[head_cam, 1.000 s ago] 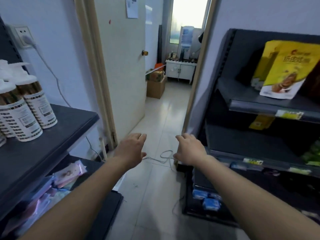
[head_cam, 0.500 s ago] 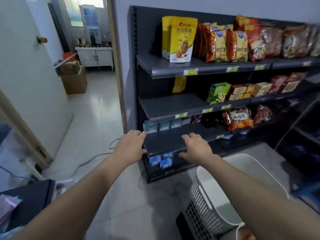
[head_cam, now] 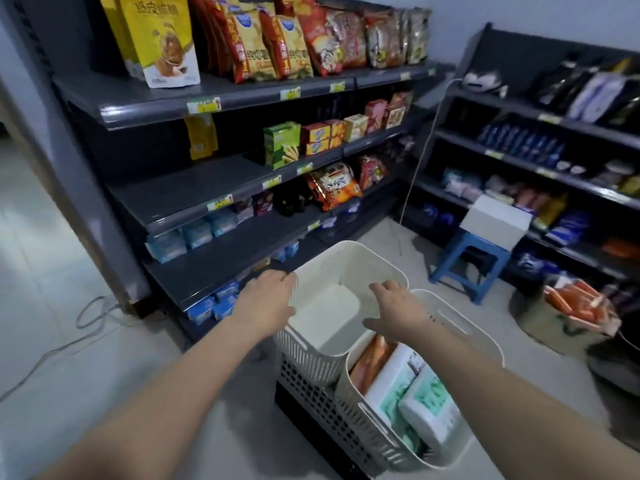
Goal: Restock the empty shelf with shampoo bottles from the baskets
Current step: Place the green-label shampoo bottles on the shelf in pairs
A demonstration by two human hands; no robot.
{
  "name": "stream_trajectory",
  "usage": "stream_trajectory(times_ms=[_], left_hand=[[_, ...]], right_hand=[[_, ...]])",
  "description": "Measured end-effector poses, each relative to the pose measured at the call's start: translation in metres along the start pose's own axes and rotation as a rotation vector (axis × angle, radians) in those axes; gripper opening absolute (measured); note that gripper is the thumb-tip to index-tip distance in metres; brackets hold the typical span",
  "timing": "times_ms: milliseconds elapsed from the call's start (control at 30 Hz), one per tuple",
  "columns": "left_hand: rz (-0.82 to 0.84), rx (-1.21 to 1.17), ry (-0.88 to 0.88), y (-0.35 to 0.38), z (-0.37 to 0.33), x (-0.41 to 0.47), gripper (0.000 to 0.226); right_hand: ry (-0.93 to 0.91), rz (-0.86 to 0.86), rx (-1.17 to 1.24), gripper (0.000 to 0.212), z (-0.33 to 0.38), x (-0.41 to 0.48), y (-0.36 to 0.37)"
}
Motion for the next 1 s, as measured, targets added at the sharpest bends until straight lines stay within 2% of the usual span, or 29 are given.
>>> stream_trajectory(times_ms=[233,400,533,633,700,767,833,933,1000], left_hand=[[0.080,-0.040,0.100,0.056,-0.107,0.027,0.051],[0.176,-0.103,0.087,0.103,-0.166,0.031,0.049],[0.245,-0.155,0.051,0.142,-0.194,0.030,0.023],[0.312,-0.177,0.030,0.169,-0.201,0.027,0.032],[0.384,-0.158,0.001,0.192,-0.202,0.026,0.047],[0.455,-0.143,-0.015,0.210,-0.204,0.022,0.062],[0.528,-0.154,-0.054,0.228,-0.204,0.021,0.067],[0.603,-0.212,-0.110,0.252,-0.205,0.022,0.063],[0.640,-0.282,-0.156,0.265,-0.206,0.023,0.054]], right_hand=[[0.122,0.069,0.019,0.069,-0.105,-0.034,0.032],[0.179,0.140,0.048,0.071,-0.165,-0.044,0.070],[0.282,0.212,0.124,0.073,-0.198,-0.051,0.103],[0.357,0.250,0.182,0.060,-0.210,-0.057,0.126],[0.445,0.281,0.267,0.056,-0.217,-0.060,0.142],[0.573,0.293,0.365,0.062,-0.224,-0.062,0.160],[0.749,0.282,0.531,0.069,-0.233,-0.063,0.177],[1.004,0.256,0.815,0.046,-0.239,-0.068,0.192],[1.109,0.245,0.983,0.033,-0.240,-0.071,0.207]])
Point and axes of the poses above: each hand's wrist, its own x-axis towards the middle knuckle, its own y-axis out of the palm, z = x × y, the point moved 8 cm from there along x, towards the middle knuckle, and after that the axes turned 9 degrees about -z, right-handed, at the moved point
